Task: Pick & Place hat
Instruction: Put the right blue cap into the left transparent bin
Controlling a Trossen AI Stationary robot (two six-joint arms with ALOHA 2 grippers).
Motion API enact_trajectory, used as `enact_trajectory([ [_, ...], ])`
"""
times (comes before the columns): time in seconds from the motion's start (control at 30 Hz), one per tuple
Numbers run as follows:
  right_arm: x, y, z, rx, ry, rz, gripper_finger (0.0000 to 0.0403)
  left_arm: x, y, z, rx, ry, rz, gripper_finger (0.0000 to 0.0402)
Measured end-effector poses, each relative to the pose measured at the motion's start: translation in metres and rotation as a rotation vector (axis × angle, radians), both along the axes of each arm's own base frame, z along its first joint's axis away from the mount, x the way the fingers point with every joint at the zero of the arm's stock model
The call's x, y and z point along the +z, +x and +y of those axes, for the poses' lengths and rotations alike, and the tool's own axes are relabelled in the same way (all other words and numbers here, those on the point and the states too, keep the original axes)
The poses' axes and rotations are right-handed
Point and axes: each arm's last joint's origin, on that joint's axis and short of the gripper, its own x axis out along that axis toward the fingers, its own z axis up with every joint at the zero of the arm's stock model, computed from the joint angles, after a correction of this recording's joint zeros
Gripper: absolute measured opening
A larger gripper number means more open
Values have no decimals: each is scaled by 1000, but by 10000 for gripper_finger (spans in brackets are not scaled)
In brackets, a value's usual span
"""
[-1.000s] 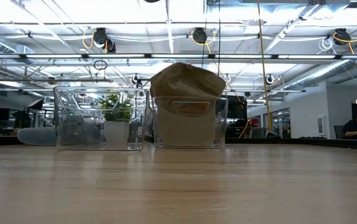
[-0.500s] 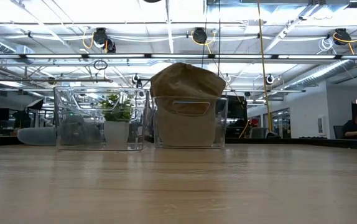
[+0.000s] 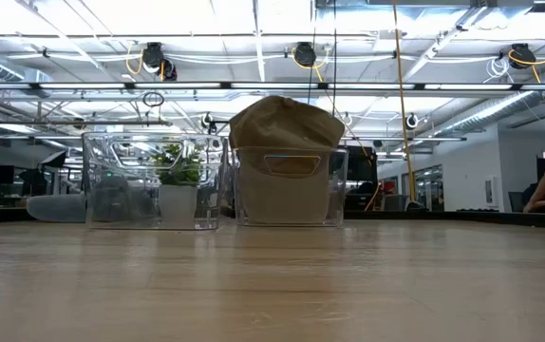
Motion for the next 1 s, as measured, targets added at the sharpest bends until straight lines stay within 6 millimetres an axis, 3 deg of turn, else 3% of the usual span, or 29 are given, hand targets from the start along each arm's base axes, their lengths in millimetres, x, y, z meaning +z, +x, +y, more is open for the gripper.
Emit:
enact_trajectory([
  [0.33, -3, 0, -2, -80, -22, 34, 137, -3, -49, 5, 112, 61, 134, 22],
  [0.6, -3, 0, -2, -87, -105, 37, 137, -5, -83, -1, 139, 185, 179, 22],
  [1.0, -3, -1, -10, -344, -72, 46, 147, -21, -96, 0, 222, 334, 338, 22],
])
